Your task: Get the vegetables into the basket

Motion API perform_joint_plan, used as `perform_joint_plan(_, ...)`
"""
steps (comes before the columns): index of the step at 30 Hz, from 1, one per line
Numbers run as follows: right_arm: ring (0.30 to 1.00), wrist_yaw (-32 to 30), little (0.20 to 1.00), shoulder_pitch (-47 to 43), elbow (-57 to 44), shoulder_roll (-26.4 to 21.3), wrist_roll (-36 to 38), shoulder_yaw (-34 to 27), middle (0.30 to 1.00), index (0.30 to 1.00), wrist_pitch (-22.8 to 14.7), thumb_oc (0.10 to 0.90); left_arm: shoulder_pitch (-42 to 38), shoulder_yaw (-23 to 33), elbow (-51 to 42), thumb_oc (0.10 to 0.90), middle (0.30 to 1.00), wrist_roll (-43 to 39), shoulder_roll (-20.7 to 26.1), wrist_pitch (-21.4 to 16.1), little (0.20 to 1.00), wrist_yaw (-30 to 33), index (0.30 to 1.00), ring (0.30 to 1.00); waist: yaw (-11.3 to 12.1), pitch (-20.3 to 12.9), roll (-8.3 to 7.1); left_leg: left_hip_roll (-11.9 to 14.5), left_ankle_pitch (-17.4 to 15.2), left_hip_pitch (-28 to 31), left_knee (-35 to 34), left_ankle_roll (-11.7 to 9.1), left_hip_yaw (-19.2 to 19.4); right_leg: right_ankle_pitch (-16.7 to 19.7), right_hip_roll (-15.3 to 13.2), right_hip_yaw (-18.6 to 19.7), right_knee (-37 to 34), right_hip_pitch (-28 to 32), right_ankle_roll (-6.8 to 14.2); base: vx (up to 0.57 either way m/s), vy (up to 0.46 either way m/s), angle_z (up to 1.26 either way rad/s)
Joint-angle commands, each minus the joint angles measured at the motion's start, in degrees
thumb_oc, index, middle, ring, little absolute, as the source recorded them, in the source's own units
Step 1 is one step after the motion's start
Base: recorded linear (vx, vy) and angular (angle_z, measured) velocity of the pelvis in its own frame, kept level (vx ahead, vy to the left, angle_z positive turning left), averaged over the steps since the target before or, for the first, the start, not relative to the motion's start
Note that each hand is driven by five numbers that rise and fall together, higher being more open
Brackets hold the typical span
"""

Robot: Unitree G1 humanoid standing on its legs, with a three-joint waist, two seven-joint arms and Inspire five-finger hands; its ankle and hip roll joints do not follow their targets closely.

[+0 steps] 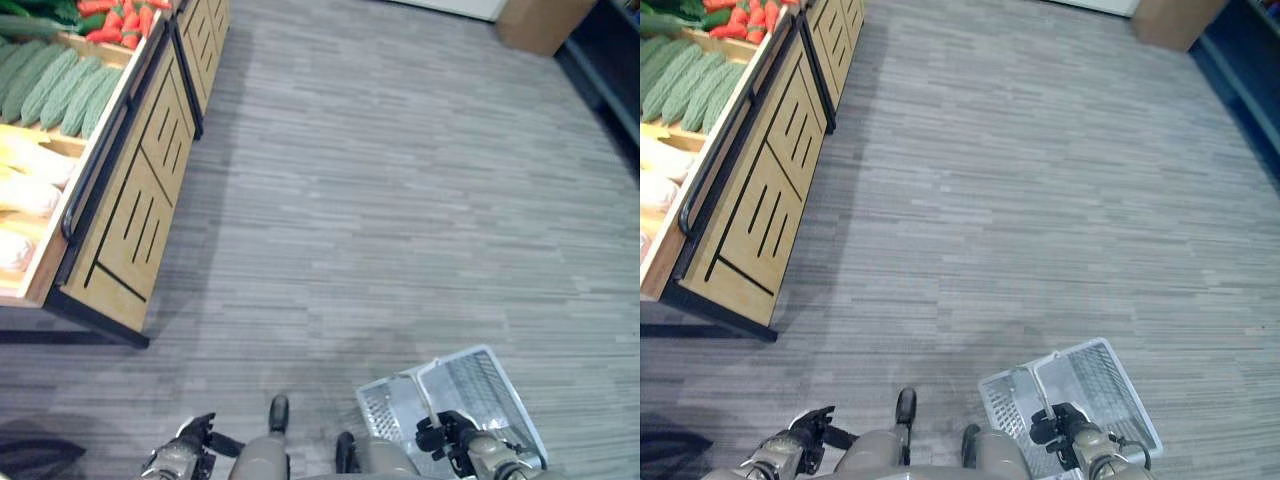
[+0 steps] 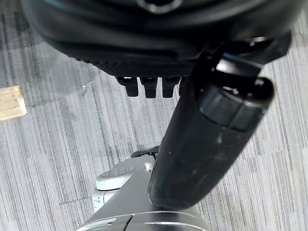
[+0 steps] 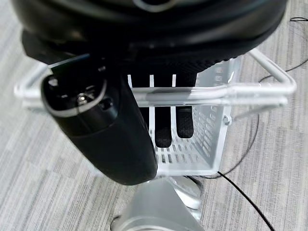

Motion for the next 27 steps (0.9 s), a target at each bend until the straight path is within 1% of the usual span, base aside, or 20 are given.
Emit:
perform_joint_plan(1,0.3,0.2,0.3,1.8,0.5,-2.6,0.7,0.2,0.3,0.3,1.0,0.4,-0.4,1.9,0.6,0.9,1.0,1.7,-0.5,-0.7,1.0,-0.5,1.0,1.0,-1.6,2.0,0.57,-1.1,-8.6,4.5,5.4,-3.8,-2.2,18.0,-2.9,1.6,-15.1,-2.1,2.9,0.37,-0.009,0.3)
perform_joint_plan(4,0.3,0.5,0.3,2.6,0.7,-2.5,0.4,-0.1,0.3,0.3,0.9,0.4,0.0,2.4,1.3,0.9,1.0,2.5,-1.0,-0.8,1.0,-0.6,1.0,1.0,-3.3,2.3,1.06,-1.6,-10.9,8.6,5.7,-4.0,-4.2,19.7,-1.4,-0.5,-18.0,-4.0,3.5,0.35,-0.011,0.41)
perform_joint_plan(5,0.3,0.5,0.3,2.7,0.7,-2.5,0.4,-0.1,0.3,0.3,0.9,0.4,0.0,2.4,1.3,0.9,1.0,2.5,-1.1,-0.8,1.0,-0.6,1.0,1.0,-3.4,2.4,1.26,-1.4,-11.0,8.8,5.7,-4.0,-4.3,19.6,-1.3,-0.6,-18.1,-3.8,3.5,0.37,-0.031,0.46)
perform_joint_plan(6,0.3,0.6,0.3,3.2,0.6,-2.5,0.2,-0.1,0.3,0.3,1.0,0.4,0.2,2.7,1.3,0.9,1.0,2.8,-1.3,-0.6,1.0,-0.7,1.0,1.0,-3.8,2.0,1.02,-2.0,-11.8,10.2,5.6,-4.0,-5.3,20.0,-0.4,-1.7,-17.9,-4.1,3.1,0.39,-0.082,0.84)
perform_joint_plan(7,0.3,0.5,0.3,4.2,0.5,-3.1,0.3,-0.1,0.3,0.3,0.8,0.4,0.5,2.2,1.0,0.9,1.0,2.7,-1.7,-0.6,1.0,-0.8,1.0,1.0,-4.7,1.2,1.53,-1.9,-12.9,12.2,5.5,-4.3,-7.8,18.7,1.3,0.1,-15.9,-3.7,1.6,0.39,-0.082,1.0)
perform_joint_plan(8,0.3,0.5,0.3,4.2,0.5,-3.1,0.3,-0.1,0.3,0.3,0.8,0.4,0.5,2.2,1.0,0.9,1.0,2.7,-1.8,-0.6,1.0,-0.8,1.0,1.0,-4.7,1.2,1.65,-1.7,-13.0,12.3,5.5,-4.3,-7.8,18.6,1.4,0.1,-15.8,-3.7,1.5,0.38,-0.148,1.22)
perform_joint_plan(9,0.3,0.8,0.3,4.5,0.5,-3.4,0.7,-0.1,0.3,0.3,0.7,0.4,0.3,1.9,1.2,0.9,1.0,2.6,-2.1,-0.5,1.0,-1.0,1.0,1.0,-5.1,0.4,2.24,-0.9,-13.1,13.4,5.2,-4.9,-9.6,17.5,2.7,1.4,-13.7,-3.7,0.6,0.24,-0.133,0.84)
perform_joint_plan(11,0.3,0.8,0.3,4.8,0.5,-3.6,0.7,-0.1,0.3,0.3,0.7,0.4,0.3,1.7,1.1,0.9,1.0,2.4,-2.4,-0.5,1.0,-1.1,1.0,1.0,-5.4,0.1,2.7,-0.1,-13.1,13.7,5.4,-5.6,-10.4,16.6,3.0,0.8,-12.5,-3.8,0.0,0.25,-0.171,0.52)
perform_joint_plan(12,0.3,0.6,0.3,5.3,0.4,-3.9,0.8,-0.2,0.3,0.3,0.7,0.4,0.1,0.9,0.9,0.9,1.0,2.7,-2.9,-0.4,1.0,-0.9,1.0,1.0,-5.9,-0.6,3.47,1.3,-12.2,13.8,5.9,-7.0,-11.7,15.2,3.2,-1.6,-11.5,-3.2,-1.1,0.23,-0.211,0.46)
perform_joint_plan(16,0.3,0.6,0.3,5.4,0.3,-4.3,1.2,-0.1,0.3,0.3,0.5,0.4,-0.2,0.8,0.5,0.9,1.0,1.9,-3.2,-0.3,1.0,-0.7,1.0,1.0,-6.3,-1.0,4.35,3.4,-9.9,12.8,8.1,-9.1,-12.2,12.7,4.0,-3.4,-11.1,-2.2,-2.6,0.18,-0.175,0.6)
perform_joint_plan(17,0.3,0.6,0.3,5.4,0.3,-4.3,1.1,0.2,0.3,0.3,0.5,0.4,-0.2,0.9,0.3,0.9,1.0,1.5,-3.2,-0.3,1.0,-0.7,1.0,1.0,-6.3,-1.0,4.49,3.8,-8.7,12.1,9.8,-9.8,-12.1,12.1,4.4,-3.6,-11.2,-1.5,-3.1,0.13,-0.154,0.32)
perform_joint_plan(18,0.3,0.8,0.3,5.4,0.2,-4.4,0.9,0.6,0.3,0.3,0.5,0.4,-0.3,1.0,0.3,0.9,1.0,1.4,-3.1,-0.2,1.0,-0.7,1.0,1.0,-6.1,-0.8,4.49,3.9,-6.4,10.9,12.9,-10.9,-11.9,11.5,4.8,-3.8,-11.4,-0.6,-3.7,0.13,-0.159,0.16)
perform_joint_plan(20,0.3,0.7,0.3,5.2,-0.1,-4.7,0.6,1.1,0.3,0.3,0.5,0.4,-0.7,0.9,-0.1,0.9,1.0,1.1,-3.0,-0.1,1.0,-0.7,1.0,1.0,-5.1,0.6,3.57,2.9,-2.1,6.4,20.4,-12.7,-11.6,10.7,4.6,-4.1,-11.9,2.0,-4.6,0.09,-0.148,0.13)
perform_joint_plan(21,0.3,0.8,0.3,5.0,-0.1,-5.0,0.3,1.5,0.3,0.3,0.4,0.4,-0.8,0.8,-0.2,0.9,1.0,0.9,-2.9,-0.2,1.0,-0.7,1.0,1.0,-4.8,1.2,2.92,2.7,-0.8,5.0,24.1,-12.5,-10.7,10.1,4.6,-4.1,-11.9,2.9,-5.2,0.12,-0.169,0.21)
perform_joint_plan(22,0.3,0.9,0.3,5.0,0.0,-5.2,0.3,1.4,0.3,0.3,0.5,0.4,-0.8,0.8,-0.3,0.9,1.0,0.4,-2.8,0.0,1.0,-0.6,1.0,1.0,-4.4,2.1,1.92,3.6,-0.7,0.7,24.2,-11.5,-6.6,9.3,3.5,-4.4,-12.6,5.0,-5.2,0.12,-0.12,0.21)
perform_joint_plan(23,0.3,0.9,0.3,5.0,0.1,-5.2,0.3,1.5,0.3,0.3,0.5,0.4,-0.8,0.8,-0.3,0.9,1.0,0.4,-2.8,0.0,1.0,-0.6,1.0,1.0,-4.2,2.2,2.03,3.8,-1.0,0.8,24.5,-11.4,-6.4,9.2,3.6,-4.3,-12.5,5.1,-5.2,0.12,-0.066,0.22)
perform_joint_plan(24,0.3,0.7,0.3,5.0,0.2,-5.3,0.4,1.2,0.3,0.3,0.5,0.4,-0.7,1.0,-0.3,0.9,1.0,0.1,-2.8,0.1,1.0,-0.5,1.0,1.0,-3.8,2.5,1.7,5.0,-2.0,-0.7,22.2,-11.0,-4.0,8.9,3.3,-4.2,-13.2,6.2,-5.0,0.11,0.0,0.22)
perform_joint_plan(25,0.3,0.6,0.3,5.1,0.3,-5.4,0.5,0.9,0.3,0.3,0.6,0.4,-0.7,1.2,-0.3,0.9,1.0,0.1,-2.9,0.1,1.0,-0.5,1.0,1.0,-3.2,2.5,1.44,5.5,-3.3,-1.8,19.2,-10.7,-2.7,8.7,2.9,-4.2,-14.0,7.3,-4.5,0.2,0.014,0.29)
perform_joint_plan(26,0.3,0.4,0.3,5.2,0.4,-5.5,0.7,0.5,0.3,0.3,0.5,0.4,-0.5,1.3,-0.1,0.9,1.0,0.1,-3.0,-0.1,1.0,-0.5,1.0,1.0,-2.6,2.2,1.48,5.8,-3.5,-3.4,14.3,-10.7,-1.9,8.5,2.8,-4.1,-15.0,8.2,-3.8,0.33,0.112,0.26)
perform_joint_plan(27,0.3,0.2,0.3,5.3,0.5,-5.7,0.5,0.4,0.3,0.3,0.5,0.4,-0.1,1.2,0.2,0.9,1.0,0.6,-3.1,-0.2,1.0,-0.5,1.0,1.0,-1.4,1.7,2.36,7.9,0.9,-6.4,7.5,-11.3,-2.1,7.5,3.1,-3.4,-15.9,9.8,-3.1,0.44,0.218,0.19)
